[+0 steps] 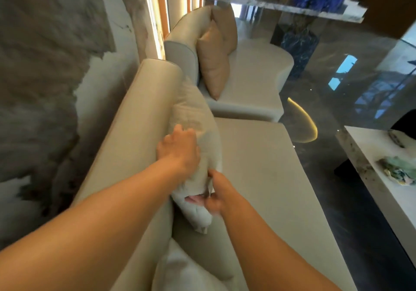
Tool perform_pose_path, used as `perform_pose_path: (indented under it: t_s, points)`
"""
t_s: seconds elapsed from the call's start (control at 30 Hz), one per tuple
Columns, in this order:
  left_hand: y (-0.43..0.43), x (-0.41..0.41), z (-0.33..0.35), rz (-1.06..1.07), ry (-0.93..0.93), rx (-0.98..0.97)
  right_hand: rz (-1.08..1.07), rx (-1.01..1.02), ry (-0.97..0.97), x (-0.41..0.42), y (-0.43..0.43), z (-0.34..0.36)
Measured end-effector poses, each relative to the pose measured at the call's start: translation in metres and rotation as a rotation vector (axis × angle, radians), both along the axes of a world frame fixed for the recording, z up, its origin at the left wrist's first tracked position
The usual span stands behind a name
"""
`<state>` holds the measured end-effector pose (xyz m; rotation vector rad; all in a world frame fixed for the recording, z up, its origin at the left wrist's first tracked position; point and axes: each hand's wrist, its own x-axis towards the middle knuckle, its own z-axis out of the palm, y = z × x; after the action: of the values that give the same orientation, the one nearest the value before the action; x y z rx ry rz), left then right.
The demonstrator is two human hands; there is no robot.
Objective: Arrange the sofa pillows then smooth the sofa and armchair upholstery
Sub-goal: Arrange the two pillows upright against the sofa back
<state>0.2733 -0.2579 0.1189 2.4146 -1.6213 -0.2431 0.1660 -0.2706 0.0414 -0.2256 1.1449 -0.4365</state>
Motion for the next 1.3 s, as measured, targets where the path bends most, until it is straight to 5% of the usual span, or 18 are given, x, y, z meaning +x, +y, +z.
perform_pose_path:
  t_s: [0.1, 0.23, 0.37, 0.47, 0.53, 0.63, 0.83, 0.93, 1.0, 1.3]
  points:
    - [0.034, 0.020, -0.005, -0.054, 0.118, 0.156, -0.100, -0.070, 0.078, 0.006, 0.019, -0.002]
    - [0.071, 0.024, -0.023, -0.047, 0.313, 0.042, 0.032, -0.206, 0.154, -0.014, 0.046, 0.006]
    - [0.101, 0.013, -0.026, -0.029, 0.185, -0.016, 0.481, -0.486, 0.492, -0.036, 0.093, 0.028]
    - [0.137, 0.000, -0.026, -0.154, 0.165, 0.177, 0.748, -0.666, 0.670, -0.054, 0.144, 0.036]
    - [0.179, -0.014, -0.031, -0.195, 0.070, 0.344, 0.833, -0.803, 0.681, -0.066, 0.181, 0.033]
    - [0.261, -0.037, -0.041, -0.145, -0.096, 0.273, 0.852, -0.973, 0.729, -0.090, 0.239, 0.015]
    - [0.465, -0.089, -0.051, -0.112, -0.276, 0.313, 0.938, -1.135, 0.762, -0.179, 0.401, -0.002]
    - [0.546, -0.127, -0.053, -0.048, -0.205, 0.284, 1.196, -1.009, 0.682, -0.230, 0.489, -0.003]
    - [0.587, -0.148, -0.056, 0.043, -0.157, 0.266, 1.346, -1.000, 0.791, -0.254, 0.538, 0.000]
    - [0.658, -0.204, -0.075, 0.267, -0.097, 0.132, 1.118, -1.165, 1.247, -0.272, 0.636, 0.012]
